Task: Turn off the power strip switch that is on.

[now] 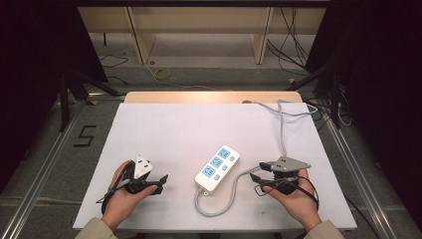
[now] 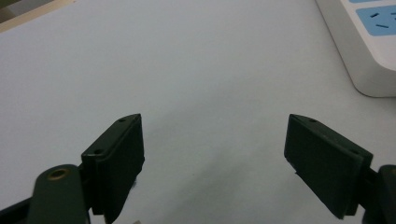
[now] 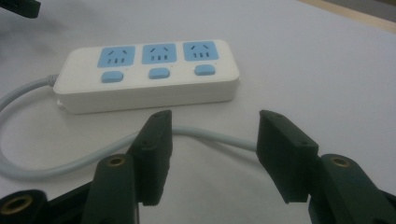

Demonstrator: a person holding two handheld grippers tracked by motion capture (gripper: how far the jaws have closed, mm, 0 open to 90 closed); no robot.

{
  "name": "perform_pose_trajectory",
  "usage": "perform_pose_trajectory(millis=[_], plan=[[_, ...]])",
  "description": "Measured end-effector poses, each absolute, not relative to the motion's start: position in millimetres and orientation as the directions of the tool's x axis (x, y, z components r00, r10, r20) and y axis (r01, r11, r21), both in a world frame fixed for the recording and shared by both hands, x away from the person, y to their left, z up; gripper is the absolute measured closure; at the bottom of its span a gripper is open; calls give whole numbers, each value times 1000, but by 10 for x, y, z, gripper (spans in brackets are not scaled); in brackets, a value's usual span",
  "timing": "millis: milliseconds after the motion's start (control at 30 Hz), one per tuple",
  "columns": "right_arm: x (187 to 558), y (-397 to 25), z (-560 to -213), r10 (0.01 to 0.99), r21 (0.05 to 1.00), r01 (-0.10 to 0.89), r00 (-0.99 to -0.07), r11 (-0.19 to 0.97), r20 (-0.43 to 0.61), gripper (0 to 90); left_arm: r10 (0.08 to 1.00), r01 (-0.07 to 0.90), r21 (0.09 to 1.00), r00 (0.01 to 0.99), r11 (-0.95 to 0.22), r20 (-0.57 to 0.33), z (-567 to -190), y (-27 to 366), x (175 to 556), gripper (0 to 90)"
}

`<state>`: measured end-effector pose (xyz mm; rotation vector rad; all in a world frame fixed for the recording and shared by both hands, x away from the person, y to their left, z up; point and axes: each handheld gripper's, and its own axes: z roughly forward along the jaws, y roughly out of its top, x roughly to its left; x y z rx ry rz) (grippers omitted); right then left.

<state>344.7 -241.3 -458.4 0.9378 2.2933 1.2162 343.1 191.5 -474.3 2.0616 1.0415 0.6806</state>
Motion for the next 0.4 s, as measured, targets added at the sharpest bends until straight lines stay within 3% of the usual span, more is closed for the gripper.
perform_pose_trajectory(millis=[400], plan=[[3384, -2507, -4649, 753, 856, 393, -658, 337, 6, 411, 828, 457, 779, 543, -429, 137, -4748, 1901, 3439, 197]])
